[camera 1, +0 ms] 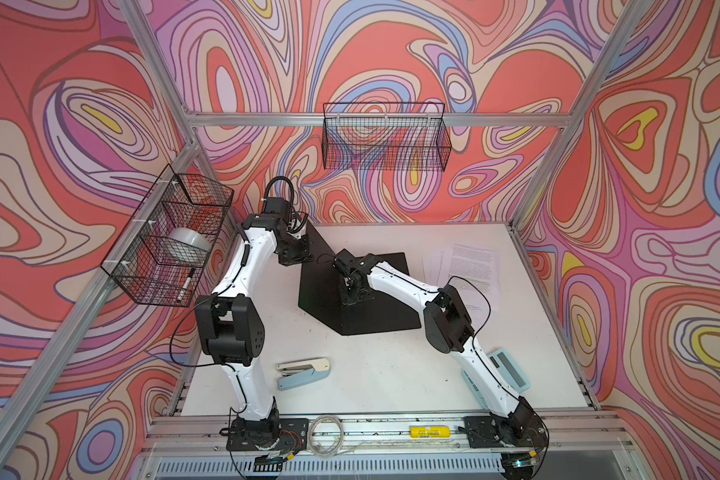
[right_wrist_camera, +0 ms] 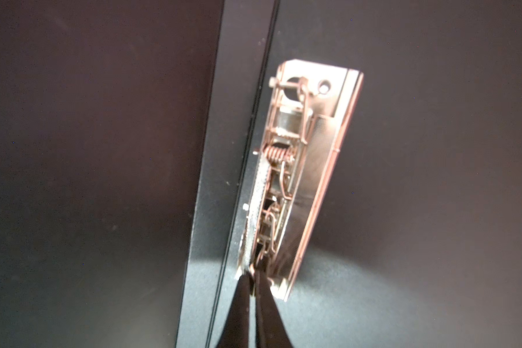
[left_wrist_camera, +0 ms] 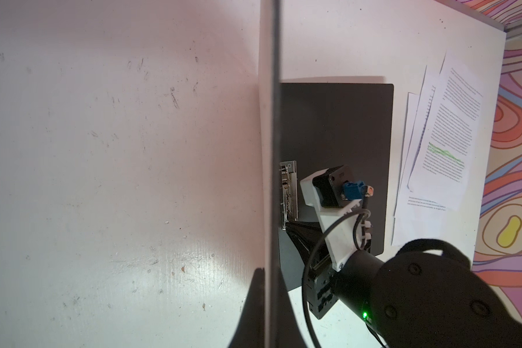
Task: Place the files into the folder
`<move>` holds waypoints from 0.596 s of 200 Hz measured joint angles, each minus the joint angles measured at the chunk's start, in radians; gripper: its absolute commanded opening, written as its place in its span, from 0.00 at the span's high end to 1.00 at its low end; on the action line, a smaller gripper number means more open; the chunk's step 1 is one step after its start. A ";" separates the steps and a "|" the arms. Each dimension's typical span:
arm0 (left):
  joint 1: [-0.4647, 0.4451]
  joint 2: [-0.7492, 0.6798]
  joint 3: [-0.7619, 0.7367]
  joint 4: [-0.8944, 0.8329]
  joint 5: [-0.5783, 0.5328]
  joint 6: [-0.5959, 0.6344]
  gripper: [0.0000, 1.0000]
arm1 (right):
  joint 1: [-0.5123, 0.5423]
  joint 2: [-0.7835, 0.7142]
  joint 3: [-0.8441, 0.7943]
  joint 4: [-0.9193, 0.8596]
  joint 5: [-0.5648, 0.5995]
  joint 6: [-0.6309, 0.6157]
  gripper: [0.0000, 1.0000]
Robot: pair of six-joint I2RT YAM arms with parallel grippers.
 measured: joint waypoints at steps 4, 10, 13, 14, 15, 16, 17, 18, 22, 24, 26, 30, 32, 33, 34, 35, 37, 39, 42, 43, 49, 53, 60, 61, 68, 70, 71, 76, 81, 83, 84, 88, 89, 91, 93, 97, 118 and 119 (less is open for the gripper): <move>0.000 0.000 0.000 -0.001 0.000 0.000 1.00 | 0.000 0.000 0.001 -0.001 0.002 0.000 1.00; 0.000 0.000 0.001 -0.001 0.000 0.001 1.00 | 0.001 0.000 0.003 -0.004 0.007 0.000 1.00; 0.000 0.000 0.001 -0.002 0.000 0.001 1.00 | 0.001 0.001 0.005 -0.007 0.009 -0.001 1.00; 0.000 0.000 0.001 -0.002 0.000 0.002 1.00 | 0.002 0.002 0.005 -0.008 0.009 -0.001 1.00; 0.000 0.000 0.001 -0.002 0.000 0.002 1.00 | 0.002 0.002 0.006 -0.008 0.010 -0.001 1.00; 0.000 0.000 0.001 -0.002 0.000 0.002 1.00 | 0.002 0.002 0.007 -0.009 0.011 -0.001 1.00; 0.000 0.000 0.001 -0.002 0.000 0.003 1.00 | 0.002 0.002 0.008 -0.010 0.011 -0.001 1.00; 0.000 0.000 0.001 -0.003 0.000 0.003 1.00 | 0.002 0.002 0.008 -0.011 0.011 -0.001 1.00; 0.000 0.000 0.001 -0.003 0.000 0.004 1.00 | 0.002 0.004 0.011 -0.013 0.012 -0.001 1.00; 0.000 0.000 0.001 -0.004 0.000 0.004 1.00 | 0.002 0.005 0.013 -0.015 0.013 -0.002 1.00; 0.000 0.000 0.001 -0.004 0.000 0.004 1.00 | 0.002 0.006 0.016 -0.016 0.014 -0.002 1.00; 0.000 0.000 0.001 -0.004 0.000 0.005 1.00 | 0.002 0.008 0.019 -0.019 0.014 -0.002 1.00; 0.000 0.000 0.002 -0.005 0.000 0.006 1.00 | 0.002 0.009 0.021 -0.021 0.015 -0.002 1.00; 0.000 0.000 0.002 -0.005 0.000 0.006 1.00 | 0.002 0.009 0.022 -0.021 0.015 -0.002 1.00; 0.000 0.000 0.002 -0.005 0.000 0.006 1.00 | 0.002 0.010 0.023 -0.023 0.016 -0.002 1.00; 0.000 0.000 0.003 -0.006 0.000 0.006 1.00 | 0.002 0.010 0.024 -0.023 0.016 -0.002 1.00; 0.000 0.000 0.003 -0.006 0.000 0.006 1.00 | 0.002 0.011 0.025 -0.024 0.016 -0.002 1.00; 0.000 0.000 0.005 -0.008 0.000 0.007 1.00 | 0.003 0.011 0.027 -0.026 0.016 -0.003 1.00; 0.000 0.000 0.006 -0.009 0.000 0.007 1.00 | 0.003 0.013 0.028 -0.027 0.017 -0.003 1.00; 0.000 0.000 0.007 -0.010 0.000 0.007 1.00 | 0.003 0.013 0.029 -0.027 0.017 -0.003 1.00; 0.000 0.000 0.010 -0.013 0.000 0.007 1.00 | 0.003 0.013 0.031 -0.030 0.018 -0.005 1.00; -0.001 0.000 0.012 -0.016 0.000 0.007 1.00 | 0.003 0.014 0.033 -0.032 0.018 -0.005 1.00; -0.001 0.000 0.014 -0.020 0.000 0.007 1.00 | 0.003 0.014 0.035 -0.034 0.019 -0.005 1.00; -0.001 0.000 0.014 -0.020 0.000 0.007 1.00 | 0.003 0.014 0.035 -0.034 0.019 -0.005 1.00; -0.001 0.000 0.016 -0.023 0.000 0.008 1.00 | 0.003 0.014 0.036 -0.036 0.021 -0.006 1.00; -0.001 0.000 0.016 -0.023 0.000 0.008 1.00 | 0.003 0.014 0.037 -0.036 0.021 -0.006 1.00; -0.001 0.000 0.016 -0.023 0.000 0.008 1.00 | 0.003 0.014 0.037 -0.037 0.021 -0.006 1.00; -0.001 0.000 0.016 -0.024 0.000 0.008 1.00 | 0.003 0.015 0.038 -0.038 0.022 -0.006 1.00; -0.001 0.000 0.016 -0.025 0.000 0.008 1.00 | 0.003 0.015 0.039 -0.039 0.022 -0.006 1.00; -0.001 0.000 0.016 -0.025 0.000 0.008 1.00 | 0.003 0.015 0.040 -0.039 0.022 -0.006 1.00; -0.001 0.000 0.016 -0.025 0.000 0.008 1.00 | 0.003 0.015 0.040 -0.039 0.022 -0.006 1.00; -0.001 0.000 0.016 -0.026 0.000 0.008 1.00 | 0.003 0.015 0.040 -0.040 0.022 -0.007 1.00; -0.001 0.000 0.016 -0.026 0.000 0.008 1.00 | 0.003 0.016 0.040 -0.040 0.022 -0.007 1.00; -0.001 0.000 0.016 -0.026 0.000 0.008 1.00 | 0.003 0.016 0.040 -0.040 0.022 -0.007 1.00; -0.001 0.000 0.016 -0.026 0.000 0.008 1.00 | 0.003 0.016 0.041 -0.041 0.022 -0.008 1.00; -0.001 0.000 0.016 -0.026 0.000 0.009 1.00 | 0.003 0.016 0.042 -0.042 0.022 -0.008 1.00; -0.001 0.000 0.016 -0.027 0.000 0.011 1.00 | 0.003 0.020 0.052 -0.050 0.022 -0.009 1.00; -0.001 0.000 0.016 -0.027 0.000 0.011 1.00 | 0.003 0.021 0.052 -0.050 0.023 -0.009 1.00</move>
